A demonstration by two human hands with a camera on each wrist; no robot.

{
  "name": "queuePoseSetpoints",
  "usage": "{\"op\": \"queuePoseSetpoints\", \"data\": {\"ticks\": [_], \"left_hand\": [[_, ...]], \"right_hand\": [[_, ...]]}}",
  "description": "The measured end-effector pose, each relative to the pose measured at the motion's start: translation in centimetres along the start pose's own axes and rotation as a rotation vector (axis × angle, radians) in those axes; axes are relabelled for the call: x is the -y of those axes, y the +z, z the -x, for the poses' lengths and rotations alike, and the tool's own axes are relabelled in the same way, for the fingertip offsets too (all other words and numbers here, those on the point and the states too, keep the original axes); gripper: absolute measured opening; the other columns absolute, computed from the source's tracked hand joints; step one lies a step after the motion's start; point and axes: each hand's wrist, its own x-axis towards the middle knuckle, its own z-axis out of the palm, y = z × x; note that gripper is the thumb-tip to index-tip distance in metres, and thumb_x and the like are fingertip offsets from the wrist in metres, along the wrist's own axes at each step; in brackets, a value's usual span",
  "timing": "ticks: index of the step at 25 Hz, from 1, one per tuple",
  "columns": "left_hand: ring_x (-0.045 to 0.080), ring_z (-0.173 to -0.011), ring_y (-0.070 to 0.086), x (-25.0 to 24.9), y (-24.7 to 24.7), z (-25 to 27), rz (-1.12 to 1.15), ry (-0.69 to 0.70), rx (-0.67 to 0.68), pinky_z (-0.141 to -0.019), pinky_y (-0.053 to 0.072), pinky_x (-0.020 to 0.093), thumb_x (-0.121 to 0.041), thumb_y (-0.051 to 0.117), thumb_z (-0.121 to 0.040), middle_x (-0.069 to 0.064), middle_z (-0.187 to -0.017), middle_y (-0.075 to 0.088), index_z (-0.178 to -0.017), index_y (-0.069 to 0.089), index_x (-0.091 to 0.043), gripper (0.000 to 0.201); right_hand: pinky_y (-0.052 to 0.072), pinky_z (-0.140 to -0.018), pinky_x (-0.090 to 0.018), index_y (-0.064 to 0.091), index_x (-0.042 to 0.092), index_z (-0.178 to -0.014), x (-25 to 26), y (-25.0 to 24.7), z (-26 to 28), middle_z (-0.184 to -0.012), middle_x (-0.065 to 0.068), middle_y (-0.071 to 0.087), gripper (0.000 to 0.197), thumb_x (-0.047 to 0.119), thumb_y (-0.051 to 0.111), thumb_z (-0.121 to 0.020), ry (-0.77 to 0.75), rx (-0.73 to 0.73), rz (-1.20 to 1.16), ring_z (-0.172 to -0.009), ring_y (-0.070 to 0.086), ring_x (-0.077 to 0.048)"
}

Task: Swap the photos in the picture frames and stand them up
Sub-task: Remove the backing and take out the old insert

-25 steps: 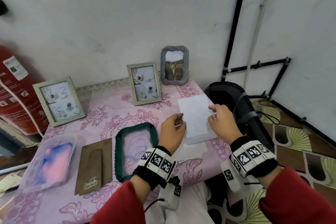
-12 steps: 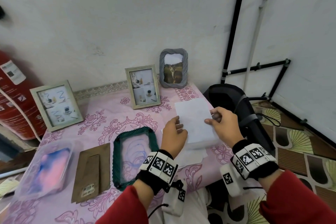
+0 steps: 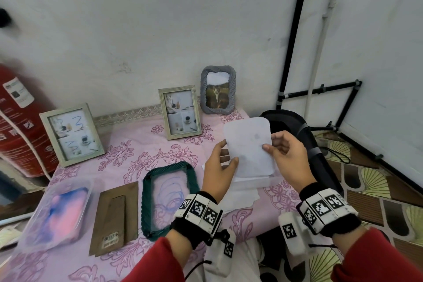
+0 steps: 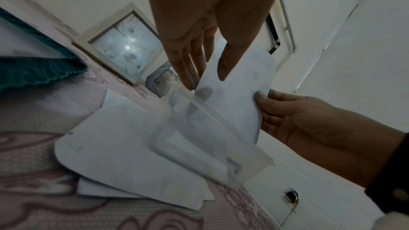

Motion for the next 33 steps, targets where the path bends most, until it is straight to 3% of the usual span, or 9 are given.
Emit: {"op": "queuePoseSetpoints", "data": {"ticks": [3,8,14,17,20,24,28,30,33], "left_hand": [[0.02,-0.086,0.059,-1.0,-0.7,0.3,0.051,0.093,-0.053,-0.071,0.052,0.016,0.006,0.056,-0.086,0.008,-0.098,0.061,-0.118,0.049,-0.013,0.038],[0.008,-0.076,0.058,-2.4,-3.1,0.8,0.089,0.203,-0.122,-0.065,0.05,0.013,0.005,0.059,-0.084,-0.008,-0.092,0.061,-0.103,0.052,-0.024,0.035],[0.013,-0.083,0.062,-2.1,-6.8,2.2,0.247,0.151,-0.168,-0.071,0.056,0.022,0.007,0.057,-0.086,0.008,-0.101,0.061,-0.12,0.05,-0.021,0.045],[0.013,-0.085,0.064,-1.4,-9.0,3.1,0.25,0.147,-0.203,-0.073,0.057,0.023,0.007,0.057,-0.085,0.009,-0.1,0.06,-0.125,0.048,-0.025,0.052],[0.016,-0.089,0.064,-0.3,-10.9,3.9,0.253,0.114,-0.244,-0.074,0.056,0.024,0.005,0.061,-0.084,0.006,-0.1,0.062,-0.126,0.049,-0.028,0.055],[0.022,-0.086,0.065,1.1,-13.1,4.9,0.247,0.082,-0.288,-0.07,0.056,0.027,0.003,0.065,-0.081,0.013,-0.103,0.065,-0.114,0.054,-0.023,0.043],[0.011,-0.078,0.066,2.5,-15.3,6.0,0.176,0.063,-0.297,-0.068,0.055,0.02,0.001,0.067,-0.08,0.007,-0.1,0.063,-0.112,0.058,-0.029,0.045],[0.005,-0.072,0.062,3.2,-15.9,6.5,0.109,0.039,-0.287,-0.069,0.054,0.016,-0.001,0.068,-0.08,0.002,-0.095,0.062,-0.117,0.058,-0.028,0.047],[0.009,-0.07,0.051,4.4,-16.6,6.9,-0.025,-0.022,-0.25,-0.067,0.05,0.012,-0.003,0.066,-0.083,0.001,-0.089,0.057,-0.132,0.049,-0.017,0.054]], "right_hand": [[0.051,-0.081,-0.04,0.06,0.01,-0.094,0.8,0.4,-0.2,-0.092,-0.022,0.064,0.018,0.005,0.07,-0.079,-0.021,-0.004,-0.031,-0.083,0.059,-0.022],[0.051,-0.073,-0.029,0.057,0.014,-0.101,2.7,2.3,0.1,-0.083,-0.011,0.063,0.023,0.013,0.07,-0.081,-0.08,0.057,-0.115,-0.077,0.059,-0.017],[0.052,-0.073,-0.014,0.041,0.032,-0.128,4.1,5.8,2.0,-0.098,0.006,0.068,0.053,0.007,0.063,-0.086,-0.116,0.292,-0.115,-0.087,0.066,-0.002],[0.043,-0.063,-0.005,0.031,0.034,-0.139,4.1,7.4,3.1,-0.094,0.007,0.063,0.067,0.004,0.061,-0.086,-0.117,0.391,-0.036,-0.068,0.057,0.008],[0.041,-0.062,-0.005,0.025,0.038,-0.141,4.1,8.7,4.0,-0.098,0.005,0.061,0.073,0.005,0.06,-0.086,-0.127,0.469,0.068,-0.068,0.055,0.005],[0.046,-0.067,-0.01,0.021,0.035,-0.145,3.9,10.4,5.1,-0.104,-0.003,0.056,0.076,0.007,0.06,-0.086,-0.097,0.526,0.167,-0.072,0.053,-0.01],[0.044,-0.064,-0.005,0.024,0.031,-0.146,2.9,12.2,6.3,-0.101,-0.001,0.053,0.077,0.003,0.061,-0.085,-0.07,0.557,0.189,-0.067,0.051,-0.008],[0.042,-0.064,-0.002,0.025,0.029,-0.146,2.1,12.8,6.6,-0.09,0.005,0.05,0.078,0.001,0.063,-0.083,-0.052,0.565,0.187,-0.064,0.048,-0.005],[0.039,-0.063,-0.005,0.027,0.026,-0.145,1.1,13.6,7.0,-0.083,0.004,0.046,0.076,0.002,0.063,-0.082,-0.054,0.597,0.232,-0.063,0.043,-0.007]]}}
